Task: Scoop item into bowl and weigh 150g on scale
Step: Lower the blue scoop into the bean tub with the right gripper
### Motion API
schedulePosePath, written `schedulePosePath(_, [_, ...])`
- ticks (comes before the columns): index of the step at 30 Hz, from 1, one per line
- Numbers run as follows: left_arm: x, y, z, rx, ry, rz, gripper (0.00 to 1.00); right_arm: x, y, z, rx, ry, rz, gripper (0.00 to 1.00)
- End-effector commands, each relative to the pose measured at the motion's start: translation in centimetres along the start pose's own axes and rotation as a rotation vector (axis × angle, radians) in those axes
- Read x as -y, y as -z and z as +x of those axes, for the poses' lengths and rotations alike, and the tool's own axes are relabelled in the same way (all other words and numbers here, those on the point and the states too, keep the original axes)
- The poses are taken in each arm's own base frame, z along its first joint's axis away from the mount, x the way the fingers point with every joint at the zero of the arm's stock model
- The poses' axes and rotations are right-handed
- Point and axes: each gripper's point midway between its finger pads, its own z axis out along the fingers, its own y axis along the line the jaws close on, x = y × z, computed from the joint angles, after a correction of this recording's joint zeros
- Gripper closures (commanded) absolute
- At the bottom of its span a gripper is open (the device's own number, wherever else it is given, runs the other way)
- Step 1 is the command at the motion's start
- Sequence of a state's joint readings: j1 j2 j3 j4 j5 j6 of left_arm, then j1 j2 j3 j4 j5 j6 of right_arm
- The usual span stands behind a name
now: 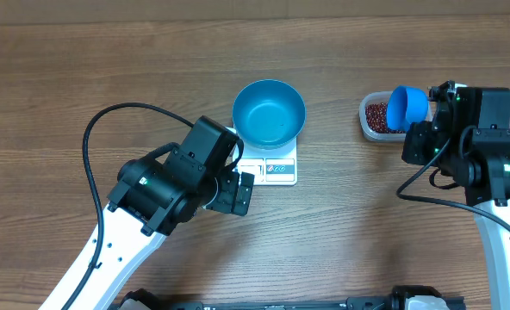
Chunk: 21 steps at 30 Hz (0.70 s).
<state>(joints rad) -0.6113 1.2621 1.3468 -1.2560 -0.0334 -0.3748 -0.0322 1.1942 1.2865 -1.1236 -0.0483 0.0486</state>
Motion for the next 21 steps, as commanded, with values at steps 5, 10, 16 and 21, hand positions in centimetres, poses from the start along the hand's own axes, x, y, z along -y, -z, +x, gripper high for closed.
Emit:
schedulePosePath(5, [0.1,0.1,0.1,0.003,0.018,0.004,0.00,0.0,0.8,-0.9,0.031,0.005,0.002,0.96])
schedulePosePath(10, [0.1,0.1,0.1,0.003,0.018,0.004,0.00,1.3,1.5,-1.7,0.061,0.005,0.086,0.96])
schedulePosePath(16, [0.1,0.1,0.1,0.003,0.018,0.004,0.01,2.3,3.4,-3.3,-0.020,0.024,0.169,0.96])
schedulePosePath(21, [0.1,0.1,0.1,0.003,0.018,0.004,0.00,2.8,2.4,-5.8,-0.142,0.052,0.261,0.96])
